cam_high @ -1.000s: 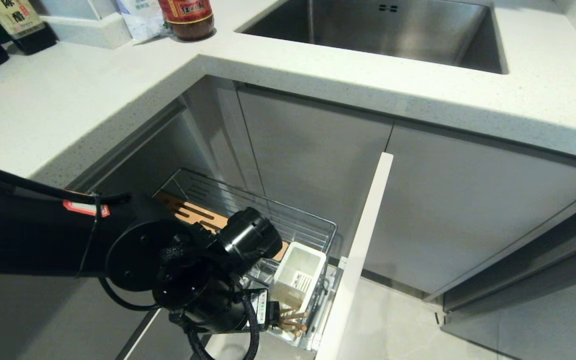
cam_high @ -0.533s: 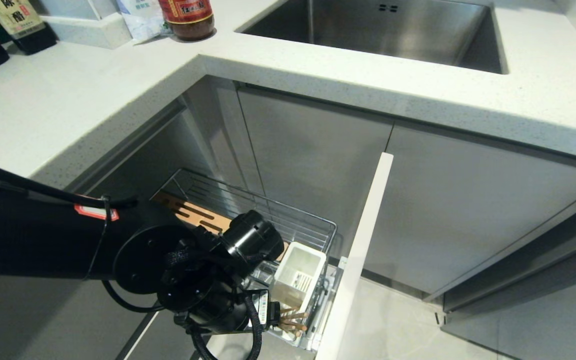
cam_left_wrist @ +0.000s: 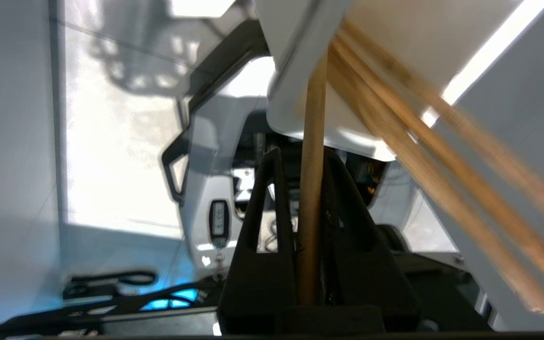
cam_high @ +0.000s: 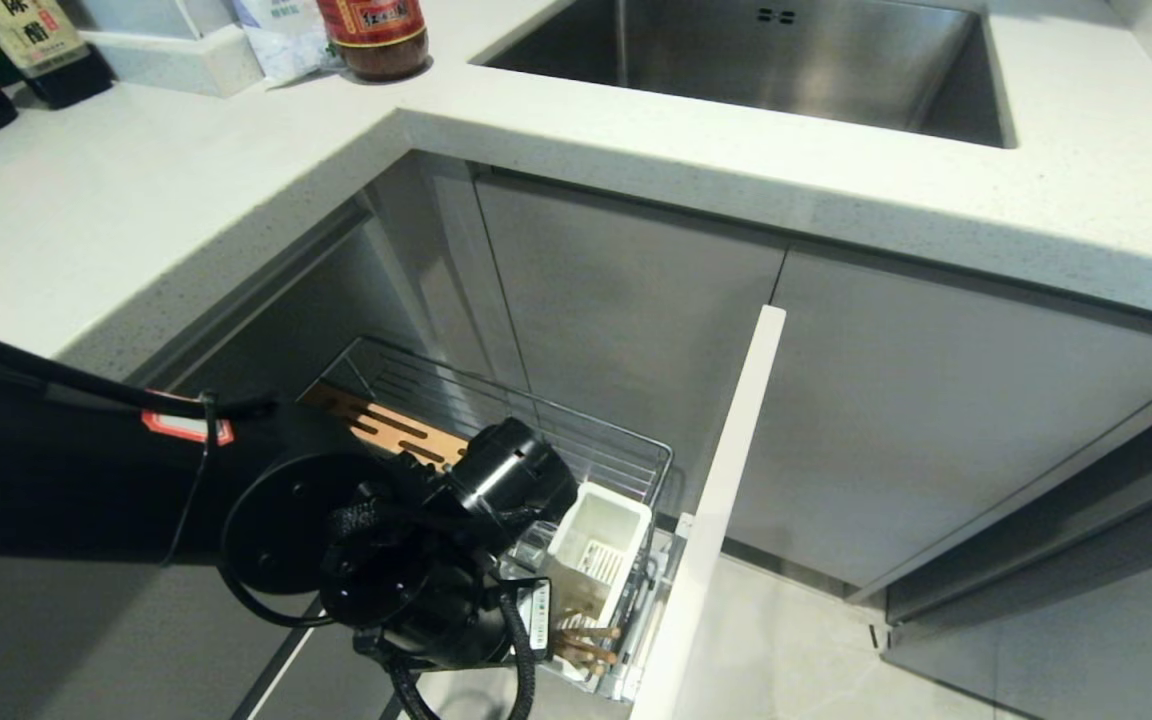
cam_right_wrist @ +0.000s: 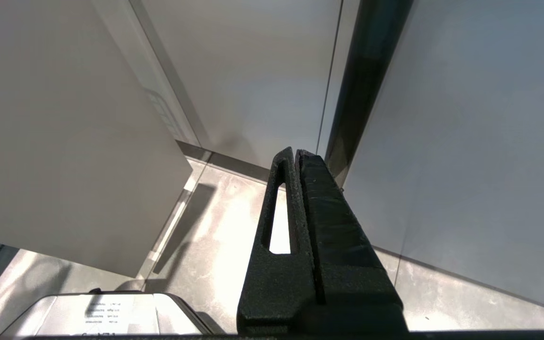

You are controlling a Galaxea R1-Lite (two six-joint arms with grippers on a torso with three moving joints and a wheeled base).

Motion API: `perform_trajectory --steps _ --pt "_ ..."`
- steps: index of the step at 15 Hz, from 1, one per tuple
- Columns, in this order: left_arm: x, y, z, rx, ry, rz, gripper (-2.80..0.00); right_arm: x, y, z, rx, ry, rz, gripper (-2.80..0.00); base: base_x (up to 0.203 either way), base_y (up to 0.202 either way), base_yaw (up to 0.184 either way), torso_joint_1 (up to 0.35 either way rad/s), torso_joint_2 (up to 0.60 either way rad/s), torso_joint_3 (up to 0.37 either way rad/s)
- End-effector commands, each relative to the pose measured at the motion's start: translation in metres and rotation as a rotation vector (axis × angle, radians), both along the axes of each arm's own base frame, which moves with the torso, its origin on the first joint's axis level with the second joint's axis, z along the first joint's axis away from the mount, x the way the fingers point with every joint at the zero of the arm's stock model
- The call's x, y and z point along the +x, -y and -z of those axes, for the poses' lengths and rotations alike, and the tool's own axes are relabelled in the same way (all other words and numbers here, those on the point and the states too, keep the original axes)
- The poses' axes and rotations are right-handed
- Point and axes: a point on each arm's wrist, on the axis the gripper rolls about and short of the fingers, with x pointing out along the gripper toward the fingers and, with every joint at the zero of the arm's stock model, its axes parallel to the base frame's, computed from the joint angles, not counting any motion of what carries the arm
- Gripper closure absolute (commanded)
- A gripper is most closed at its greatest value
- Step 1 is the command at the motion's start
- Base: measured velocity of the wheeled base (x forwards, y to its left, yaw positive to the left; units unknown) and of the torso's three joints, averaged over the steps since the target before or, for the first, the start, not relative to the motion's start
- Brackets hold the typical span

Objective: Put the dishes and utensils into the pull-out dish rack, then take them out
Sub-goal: Take the chopsticks out of the cupboard

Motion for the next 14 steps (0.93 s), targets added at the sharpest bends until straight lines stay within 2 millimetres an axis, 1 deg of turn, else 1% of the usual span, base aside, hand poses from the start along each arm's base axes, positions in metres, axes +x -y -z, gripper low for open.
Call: perform_trajectory --steps 1,7,9,11,14 --pt "-0.001 -0.001 0.001 0.010 -0.003 -0.009 0.00 0.000 0.000 0.000 0.001 -0.001 0.000 0.00 0.000 0.000 0.000 0.000 0.00 0.000" --pt "-0.006 0.001 -0.002 0.007 -0.001 0.005 0.00 0.000 0.000 0.000 0.000 -0.001 0.000 0.00 0.000 0.000 0.000 0.000 0.00 0.000" --pt "-0.012 -0.001 -0.013 -0.018 0.027 0.016 0.00 0.000 0.000 0.000 0.000 -0.001 0.000 0.00 0.000 0.000 0.000 0.000 0.00 0.000" --pt "-0.022 -0.006 -0.028 -0.037 0.046 0.032 0.00 0.000 0.000 0.000 0.000 -0.001 0.000 0.00 0.000 0.000 0.000 0.000 0.00 0.000" --pt "-0.035 -0.015 -0.048 -0.020 0.045 0.043 0.00 0.000 0.000 0.000 0.000 -0.001 0.000 0.00 0.000 0.000 0.000 0.000 0.00 0.000"
